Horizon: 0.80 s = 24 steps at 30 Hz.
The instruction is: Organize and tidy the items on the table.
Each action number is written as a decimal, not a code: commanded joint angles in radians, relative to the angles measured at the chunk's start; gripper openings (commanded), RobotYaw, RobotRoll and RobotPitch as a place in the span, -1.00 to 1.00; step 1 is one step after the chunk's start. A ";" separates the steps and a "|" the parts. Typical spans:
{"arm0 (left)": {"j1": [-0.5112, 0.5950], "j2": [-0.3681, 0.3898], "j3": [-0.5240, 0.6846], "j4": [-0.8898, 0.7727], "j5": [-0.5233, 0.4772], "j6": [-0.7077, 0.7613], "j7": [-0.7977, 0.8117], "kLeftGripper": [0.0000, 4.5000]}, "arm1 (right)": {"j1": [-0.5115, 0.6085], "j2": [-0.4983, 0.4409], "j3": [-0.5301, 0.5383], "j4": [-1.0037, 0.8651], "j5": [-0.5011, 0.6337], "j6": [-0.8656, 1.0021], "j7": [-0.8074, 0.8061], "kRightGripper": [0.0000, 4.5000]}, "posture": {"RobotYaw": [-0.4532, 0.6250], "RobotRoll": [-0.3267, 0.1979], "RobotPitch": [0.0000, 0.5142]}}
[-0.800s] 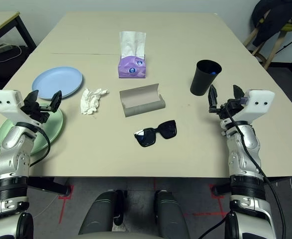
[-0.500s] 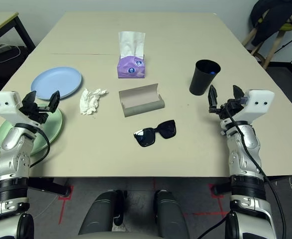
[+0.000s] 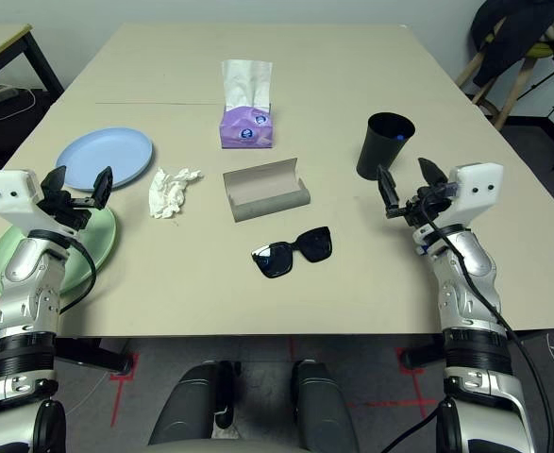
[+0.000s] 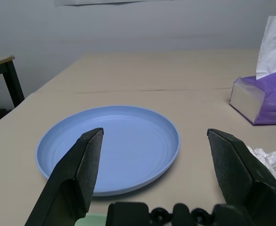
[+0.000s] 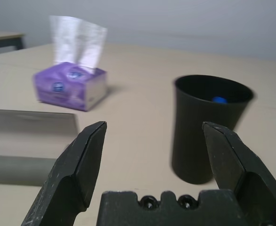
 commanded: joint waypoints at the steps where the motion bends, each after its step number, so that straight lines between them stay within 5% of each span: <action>1: -0.004 0.018 -0.013 0.025 0.008 -0.003 -0.021 1.00 | -0.002 -0.025 0.025 -0.026 0.030 0.031 0.096 0.98 | -0.09 0.25 -0.67; 13: -0.004 0.060 -0.015 0.023 -0.004 0.022 -0.072 1.00 | -0.003 -0.062 0.150 -0.117 0.066 0.112 0.381 0.98 | -0.01 0.25 -0.62; 24: 0.020 0.075 -0.006 -0.016 -0.014 0.048 -0.081 1.00 | -0.023 -0.091 0.229 -0.063 0.023 -0.080 0.641 0.98 | 0.04 0.25 -0.61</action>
